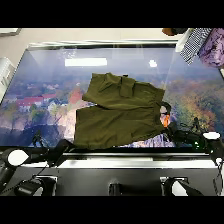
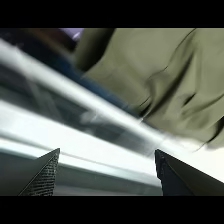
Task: Fold the clothes and pants, and hang the long-sleeved shirts on hangers.
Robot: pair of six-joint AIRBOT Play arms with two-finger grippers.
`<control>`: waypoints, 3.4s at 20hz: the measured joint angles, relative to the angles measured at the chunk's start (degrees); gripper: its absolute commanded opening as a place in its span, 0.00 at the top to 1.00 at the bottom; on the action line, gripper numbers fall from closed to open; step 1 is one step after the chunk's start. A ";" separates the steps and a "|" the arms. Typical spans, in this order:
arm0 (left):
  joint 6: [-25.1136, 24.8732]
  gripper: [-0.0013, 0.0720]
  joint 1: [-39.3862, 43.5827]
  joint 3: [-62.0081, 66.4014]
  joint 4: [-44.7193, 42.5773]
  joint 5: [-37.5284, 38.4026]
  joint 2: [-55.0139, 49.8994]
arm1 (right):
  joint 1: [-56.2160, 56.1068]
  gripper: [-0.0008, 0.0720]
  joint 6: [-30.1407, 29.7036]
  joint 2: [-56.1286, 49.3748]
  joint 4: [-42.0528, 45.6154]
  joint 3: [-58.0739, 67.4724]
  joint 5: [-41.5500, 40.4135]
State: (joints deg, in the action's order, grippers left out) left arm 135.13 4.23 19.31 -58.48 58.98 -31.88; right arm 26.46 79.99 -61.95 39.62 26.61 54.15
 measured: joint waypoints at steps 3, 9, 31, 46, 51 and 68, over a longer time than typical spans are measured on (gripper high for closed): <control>2.99 0.01 2.19 -0.50 0.00 -7.69 -3.30 | 0.00 0.95 -0.74 0.00 0.00 0.00 0.22; 4.63 0.16 4.26 -0.72 0.11 -14.40 -13.07 | 0.00 0.95 -1.16 0.02 0.04 0.00 1.22; -18.69 0.97 -10.86 22.05 -9.53 18.01 -7.04 | 0.00 0.95 17.79 39.30 12.46 2.73 37.46; -27.17 0.97 -9.31 56.54 5.97 24.02 -42.18 | 0.15 0.95 33.05 21.46 19.76 20.24 39.78; -25.42 0.97 -6.82 74.01 10.99 23.98 -58.49 | 0.15 0.95 33.70 13.53 21.53 20.48 33.66; -17.59 0.96 -3.63 92.89 20.59 7.74 -83.34 | 0.07 0.95 40.79 -1.44 20.15 20.55 -1.99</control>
State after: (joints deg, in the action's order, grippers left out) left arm 117.54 0.60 112.20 -37.89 66.72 -115.22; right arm 26.52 120.77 -63.40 59.77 47.16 52.16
